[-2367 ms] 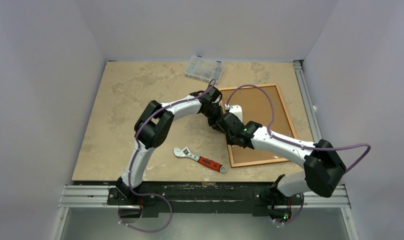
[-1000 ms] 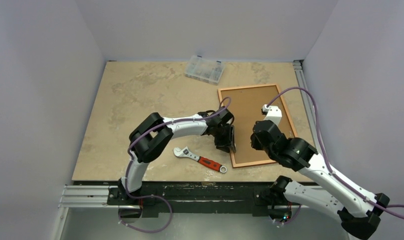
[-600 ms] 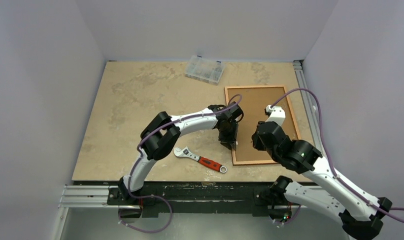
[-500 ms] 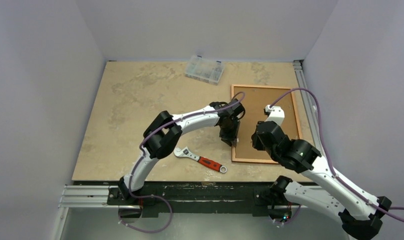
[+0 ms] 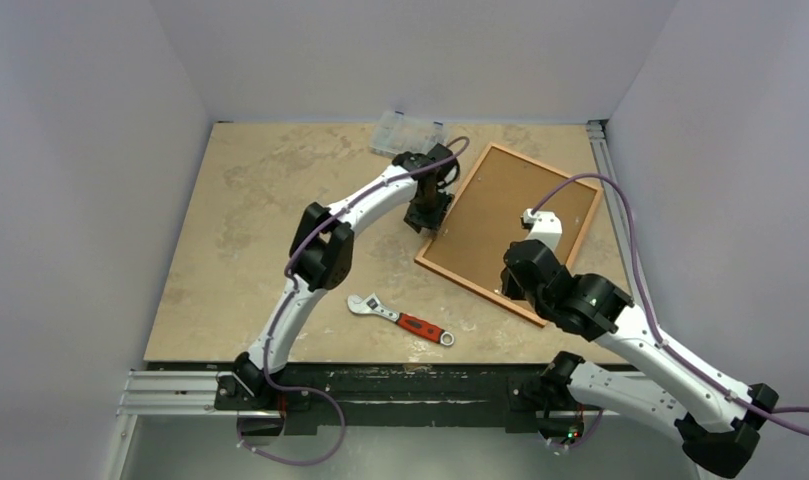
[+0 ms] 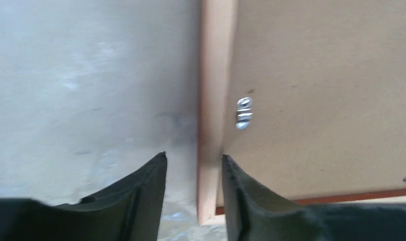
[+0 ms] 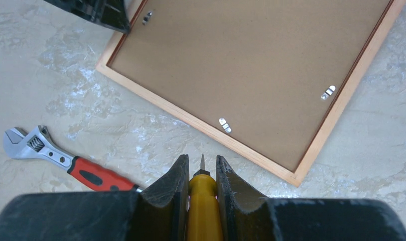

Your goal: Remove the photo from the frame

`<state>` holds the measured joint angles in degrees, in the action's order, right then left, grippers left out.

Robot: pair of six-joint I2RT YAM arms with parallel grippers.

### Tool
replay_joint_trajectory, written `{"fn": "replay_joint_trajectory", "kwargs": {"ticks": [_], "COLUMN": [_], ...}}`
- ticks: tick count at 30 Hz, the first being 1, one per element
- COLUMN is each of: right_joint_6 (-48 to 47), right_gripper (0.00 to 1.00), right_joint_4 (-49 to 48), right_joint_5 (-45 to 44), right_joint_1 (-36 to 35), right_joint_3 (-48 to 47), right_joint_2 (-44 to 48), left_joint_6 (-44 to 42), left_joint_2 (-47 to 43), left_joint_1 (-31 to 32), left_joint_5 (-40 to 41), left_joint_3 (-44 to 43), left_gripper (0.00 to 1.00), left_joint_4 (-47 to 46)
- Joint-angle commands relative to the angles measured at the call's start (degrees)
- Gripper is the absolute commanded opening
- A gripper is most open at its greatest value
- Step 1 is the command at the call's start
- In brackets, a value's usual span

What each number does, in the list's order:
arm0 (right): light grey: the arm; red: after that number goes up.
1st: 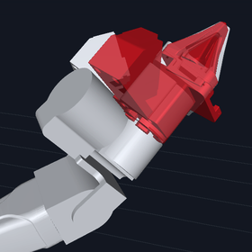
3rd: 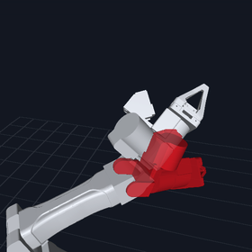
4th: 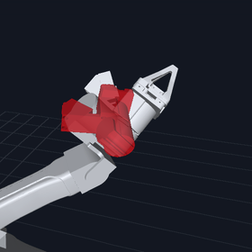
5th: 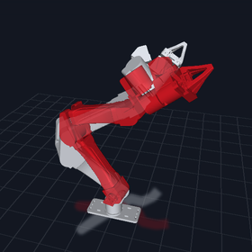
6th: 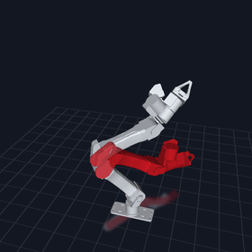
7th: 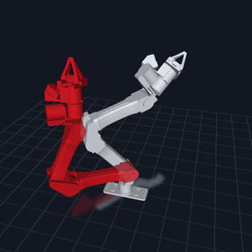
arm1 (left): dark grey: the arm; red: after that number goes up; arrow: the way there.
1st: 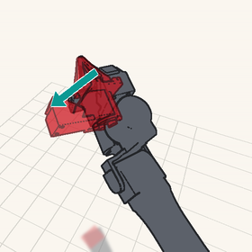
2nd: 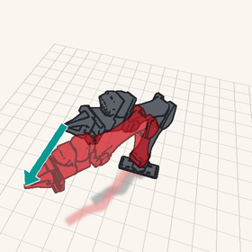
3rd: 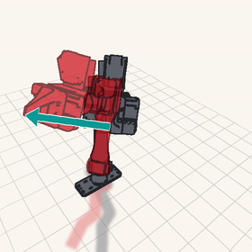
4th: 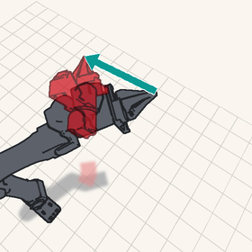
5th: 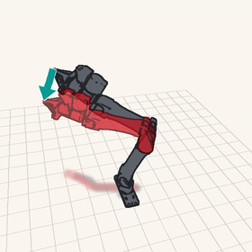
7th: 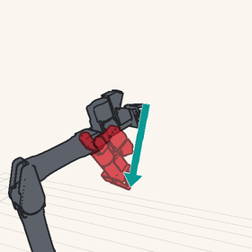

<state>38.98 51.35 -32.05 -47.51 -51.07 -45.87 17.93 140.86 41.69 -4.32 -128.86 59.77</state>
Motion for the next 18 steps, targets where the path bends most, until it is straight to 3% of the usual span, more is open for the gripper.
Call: {"fn": "replay_joint_trajectory", "kwargs": {"ticks": [1,6,11,14,18], "right_joint_6": [0.0,-0.1,0.0,-0.1,0.2], "right_gripper": [0.00,0.00,0.00,0.00,0.00], "right_joint_4": [-1.8,-2.0,-2.1,-2.3,-1.9], "right_joint_5": [-1.3,-1.2,-0.9,-1.0,-1.0], "right_joint_1": [-0.1,-0.1,-0.2,-0.2,-0.2], "right_joint_3": [0.1,0.3,0.5,0.7,0.5], "right_joint_2": [-0.6,-0.4,0.2,0.2,0.1], "left_joint_6": [-1.3,13.6,37.0,48.8,54.1], "left_joint_2": [-5.2,-16.6,-29.9,-34.2,-34.6], "left_joint_1": [-4.4,-7.6,-7.9,-5.0,-0.1], "left_joint_5": [3.8,-8.3,-19.0,-18.9,-13.5], "left_joint_3": [1.3,16.6,41.8,50.3,49.6], "left_gripper": [0.49,0.52,0.56,0.60,0.67], "left_joint_4": [2.3,-6.4,-27.3,-36.4,-33.7]}}
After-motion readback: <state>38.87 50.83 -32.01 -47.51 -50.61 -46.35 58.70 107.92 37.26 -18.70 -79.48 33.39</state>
